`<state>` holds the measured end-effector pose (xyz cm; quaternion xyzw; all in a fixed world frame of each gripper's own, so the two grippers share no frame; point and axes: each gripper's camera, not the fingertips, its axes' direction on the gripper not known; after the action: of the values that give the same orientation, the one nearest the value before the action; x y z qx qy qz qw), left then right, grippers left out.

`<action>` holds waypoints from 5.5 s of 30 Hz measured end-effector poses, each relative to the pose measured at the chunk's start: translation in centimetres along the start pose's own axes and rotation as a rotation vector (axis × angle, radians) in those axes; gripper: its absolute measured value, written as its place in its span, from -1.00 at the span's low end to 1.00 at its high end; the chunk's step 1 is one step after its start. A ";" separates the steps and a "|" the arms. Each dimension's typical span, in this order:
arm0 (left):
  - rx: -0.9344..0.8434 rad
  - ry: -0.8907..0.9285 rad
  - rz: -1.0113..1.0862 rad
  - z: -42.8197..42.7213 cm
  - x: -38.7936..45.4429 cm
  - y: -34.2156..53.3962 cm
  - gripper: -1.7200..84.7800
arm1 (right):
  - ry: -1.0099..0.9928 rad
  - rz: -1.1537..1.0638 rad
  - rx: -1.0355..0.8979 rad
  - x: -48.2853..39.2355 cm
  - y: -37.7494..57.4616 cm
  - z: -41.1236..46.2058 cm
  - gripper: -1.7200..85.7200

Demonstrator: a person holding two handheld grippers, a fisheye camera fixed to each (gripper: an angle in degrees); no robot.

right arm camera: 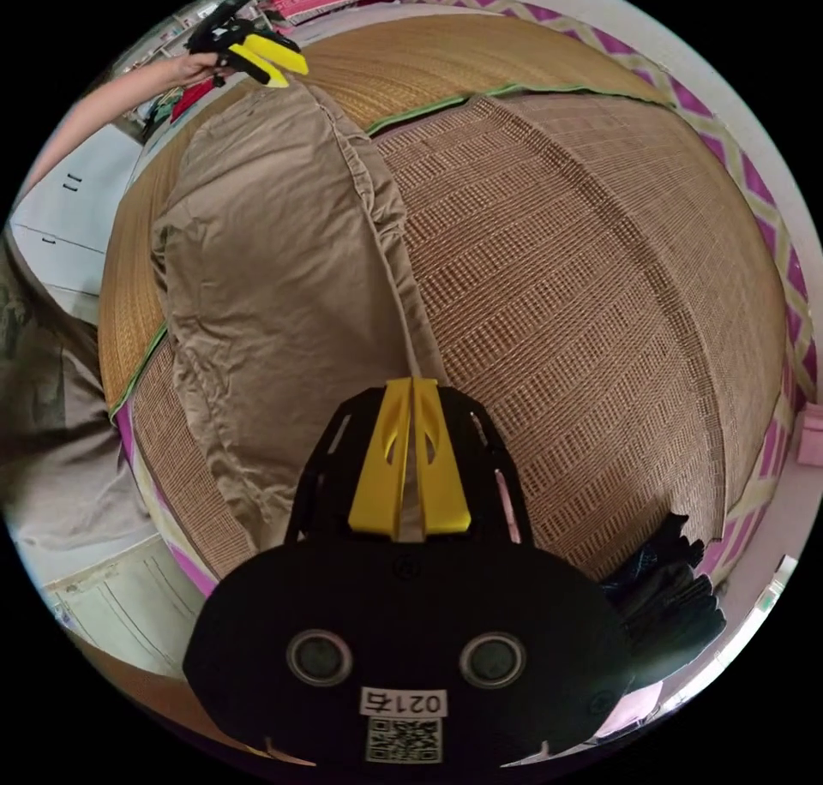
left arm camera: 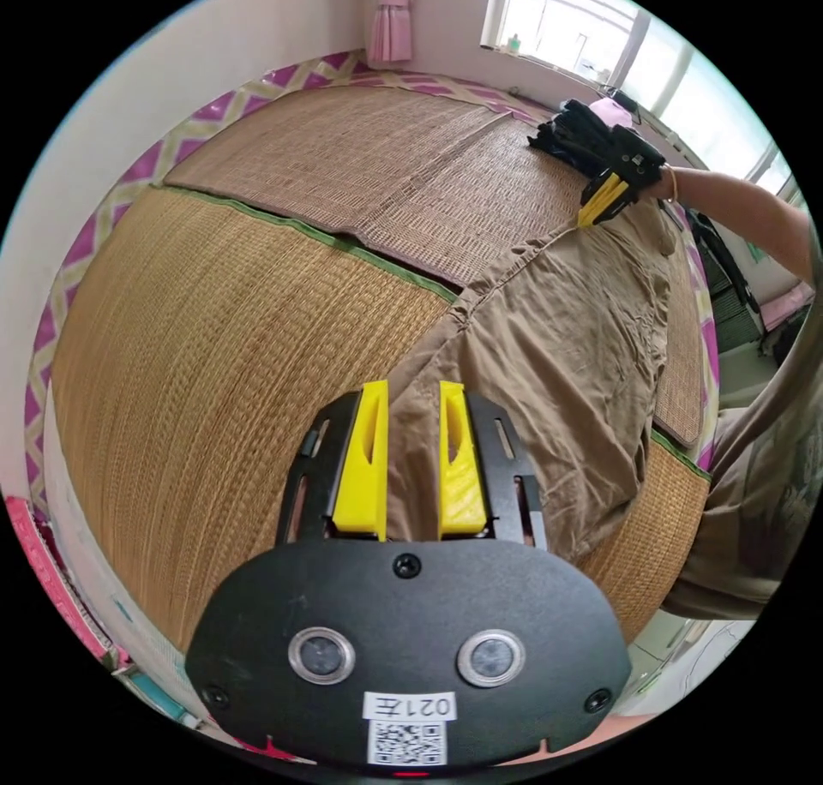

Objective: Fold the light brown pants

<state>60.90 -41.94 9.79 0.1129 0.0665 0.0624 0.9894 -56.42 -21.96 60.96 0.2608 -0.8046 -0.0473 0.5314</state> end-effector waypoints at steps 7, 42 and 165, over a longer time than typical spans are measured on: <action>-0.034 0.011 0.079 -0.7 0.2 -3.7 -0.75 | 0.039 -0.030 0.120 -4.9 1.0 -3.9 -0.98; -0.284 0.007 0.213 4.4 -5.2 -7.9 -0.90 | 0.042 -0.025 -0.209 -1.6 -7.4 2.2 -0.87; 0.226 0.061 -0.921 35.9 23.8 47.6 -0.98 | 0.250 0.291 -0.143 -23.6 -8.2 -9.9 -0.97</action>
<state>84.36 -0.38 52.64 0.1767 0.1451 -0.3873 0.8931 -37.64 -15.95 42.75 0.1074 -0.7561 0.0056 0.6455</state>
